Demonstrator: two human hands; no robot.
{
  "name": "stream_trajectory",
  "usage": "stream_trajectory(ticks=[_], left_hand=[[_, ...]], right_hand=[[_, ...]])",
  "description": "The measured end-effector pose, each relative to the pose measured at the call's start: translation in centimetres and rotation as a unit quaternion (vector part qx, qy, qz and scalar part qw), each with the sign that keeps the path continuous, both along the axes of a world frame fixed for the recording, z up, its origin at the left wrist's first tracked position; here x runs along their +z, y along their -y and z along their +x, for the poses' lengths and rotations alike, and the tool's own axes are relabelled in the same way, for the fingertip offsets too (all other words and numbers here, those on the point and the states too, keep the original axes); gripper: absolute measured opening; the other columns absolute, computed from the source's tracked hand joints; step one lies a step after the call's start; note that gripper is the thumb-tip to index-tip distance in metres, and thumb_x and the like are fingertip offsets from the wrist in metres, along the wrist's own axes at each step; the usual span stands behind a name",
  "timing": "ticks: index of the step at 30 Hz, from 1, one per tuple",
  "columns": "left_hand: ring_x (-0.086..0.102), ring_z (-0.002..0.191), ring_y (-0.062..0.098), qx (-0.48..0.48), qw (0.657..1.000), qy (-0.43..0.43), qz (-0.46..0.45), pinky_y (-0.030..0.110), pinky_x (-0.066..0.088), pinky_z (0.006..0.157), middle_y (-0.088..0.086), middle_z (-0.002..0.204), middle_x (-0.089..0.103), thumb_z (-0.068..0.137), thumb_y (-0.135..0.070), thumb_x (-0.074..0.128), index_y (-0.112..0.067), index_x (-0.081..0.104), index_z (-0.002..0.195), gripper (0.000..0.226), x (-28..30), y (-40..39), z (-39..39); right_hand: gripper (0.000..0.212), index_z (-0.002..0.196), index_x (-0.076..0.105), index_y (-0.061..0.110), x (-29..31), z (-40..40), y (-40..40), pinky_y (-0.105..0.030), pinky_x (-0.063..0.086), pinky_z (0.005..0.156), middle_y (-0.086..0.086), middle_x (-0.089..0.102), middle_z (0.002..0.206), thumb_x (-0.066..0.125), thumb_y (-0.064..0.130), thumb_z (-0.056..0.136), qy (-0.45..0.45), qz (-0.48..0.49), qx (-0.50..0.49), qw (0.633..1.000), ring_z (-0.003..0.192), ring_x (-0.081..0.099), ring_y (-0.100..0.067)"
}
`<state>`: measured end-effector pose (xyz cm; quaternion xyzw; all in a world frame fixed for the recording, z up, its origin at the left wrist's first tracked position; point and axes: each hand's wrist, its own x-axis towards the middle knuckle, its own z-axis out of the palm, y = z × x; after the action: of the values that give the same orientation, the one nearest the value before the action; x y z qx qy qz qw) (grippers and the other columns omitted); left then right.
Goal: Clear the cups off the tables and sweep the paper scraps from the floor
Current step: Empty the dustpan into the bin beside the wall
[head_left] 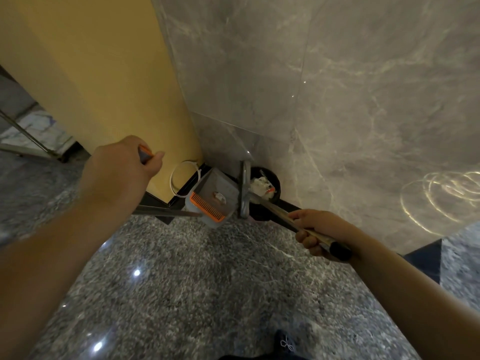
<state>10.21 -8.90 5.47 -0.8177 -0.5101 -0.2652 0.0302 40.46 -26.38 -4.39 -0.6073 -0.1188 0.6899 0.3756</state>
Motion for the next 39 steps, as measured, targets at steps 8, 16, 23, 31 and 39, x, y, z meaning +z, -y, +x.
stream_trajectory(ticks=[8, 16, 23, 31, 39], left_hand=[[0.05, 0.058, 0.022, -0.004, 0.999, 0.024, -0.029, 0.03, 0.034, 0.052, -0.006, 0.061, 0.049, 0.094, -0.046, 0.058, -0.014, 0.057, 0.086, 0.033, -0.9, -0.5, 1.9], [0.054, 0.064, 0.026, -0.004, 0.999, 0.017, -0.028, 0.032, 0.041, 0.056, 0.0, 0.07, 0.057, 0.092, -0.045, 0.06, -0.012, 0.06, 0.09, 0.032, -0.3, -0.4, 2.0], [0.055, 0.06, 0.027, -0.031, 0.999, 0.007, -0.008, 0.035, 0.045, 0.053, 0.005, 0.068, 0.06, 0.092, -0.043, 0.062, -0.012, 0.061, 0.086, 0.031, 0.4, 1.2, 0.7], [0.058, 0.063, 0.027, -0.029, 0.999, -0.007, -0.035, 0.037, 0.05, 0.057, 0.005, 0.073, 0.063, 0.092, -0.045, 0.06, -0.014, 0.06, 0.09, 0.031, 0.7, 3.3, -0.9], [0.056, 0.058, 0.025, -0.039, 0.999, 0.0, -0.025, 0.038, 0.049, 0.053, 0.004, 0.067, 0.062, 0.091, -0.047, 0.061, -0.014, 0.06, 0.084, 0.033, 0.3, 6.1, -4.1]], right_hand=[[0.025, 0.121, 0.052, 0.017, -0.9, -1.8, 1.3, -0.018, 0.035, 0.032, -0.007, 0.052, 0.059, 0.037, 0.01, 0.101, -0.029, -0.002, 0.025, 0.999, 0.036, 0.041, -0.01], [0.022, 0.117, 0.052, 0.019, -1.3, -1.1, 1.9, -0.019, 0.034, 0.032, -0.007, 0.053, 0.057, 0.039, 0.011, 0.101, 0.005, -0.005, -0.018, 1.0, 0.036, 0.042, -0.011], [0.023, 0.117, 0.052, 0.016, -1.0, -1.0, 1.7, -0.019, 0.033, 0.031, -0.008, 0.05, 0.057, 0.037, 0.009, 0.101, 0.016, 0.001, -0.057, 0.998, 0.036, 0.04, -0.011], [0.025, 0.121, 0.051, 0.016, -0.3, -3.8, 3.6, -0.019, 0.033, 0.03, -0.009, 0.049, 0.062, 0.036, 0.01, 0.102, 0.0, -0.001, -0.048, 0.999, 0.036, 0.041, -0.01], [0.025, 0.121, 0.051, 0.017, -2.6, -6.0, 6.3, -0.02, 0.034, 0.032, -0.008, 0.051, 0.063, 0.037, 0.01, 0.101, 0.03, 0.0, -0.069, 0.997, 0.037, 0.043, -0.011]])
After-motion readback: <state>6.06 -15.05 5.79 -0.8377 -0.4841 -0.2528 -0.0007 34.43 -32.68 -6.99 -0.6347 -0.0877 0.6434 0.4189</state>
